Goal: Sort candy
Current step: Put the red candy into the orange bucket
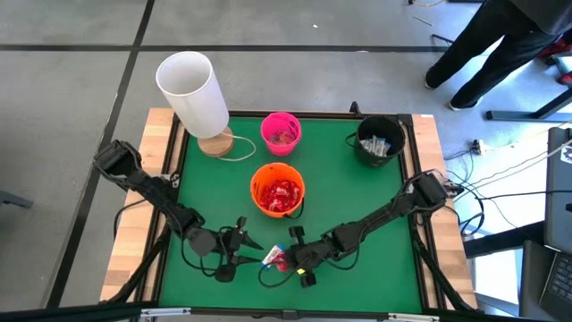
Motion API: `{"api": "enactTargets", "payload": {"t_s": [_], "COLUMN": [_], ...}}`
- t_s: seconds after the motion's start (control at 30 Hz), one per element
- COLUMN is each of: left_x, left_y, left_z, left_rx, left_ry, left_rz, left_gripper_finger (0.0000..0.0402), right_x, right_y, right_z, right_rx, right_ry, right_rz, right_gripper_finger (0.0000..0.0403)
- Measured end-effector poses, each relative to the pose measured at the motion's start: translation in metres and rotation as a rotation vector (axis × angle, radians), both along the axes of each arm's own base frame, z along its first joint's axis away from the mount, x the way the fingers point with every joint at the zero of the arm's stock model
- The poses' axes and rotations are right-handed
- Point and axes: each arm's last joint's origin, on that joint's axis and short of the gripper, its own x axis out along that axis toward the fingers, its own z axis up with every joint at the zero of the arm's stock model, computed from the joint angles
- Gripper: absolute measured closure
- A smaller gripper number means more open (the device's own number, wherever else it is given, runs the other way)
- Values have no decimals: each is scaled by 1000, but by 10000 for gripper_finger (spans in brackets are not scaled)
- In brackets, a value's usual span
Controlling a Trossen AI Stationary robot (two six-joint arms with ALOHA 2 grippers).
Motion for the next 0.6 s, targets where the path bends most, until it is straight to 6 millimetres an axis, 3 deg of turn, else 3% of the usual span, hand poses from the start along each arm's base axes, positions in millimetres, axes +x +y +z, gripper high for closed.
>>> {"api": "enactTargets", "payload": {"t_s": [0.17,0.33,0.6], "left_x": [0,0,0], "left_y": [0,0,0], "left_z": [0,-1,-1], "left_rx": [2,-4,-4], "left_ry": [2,6,8], "left_rz": [0,3,5], "left_gripper_finger": [242,242,242], "right_x": [-5,-14,-22], "right_y": [-3,-9,-40], "right_z": [20,57,116], "right_rx": [7,-30,-237], "right_ry": [-14,-95,-311], "right_rz": [1,0,-173], "right_gripper_finger": [385,400,400]}}
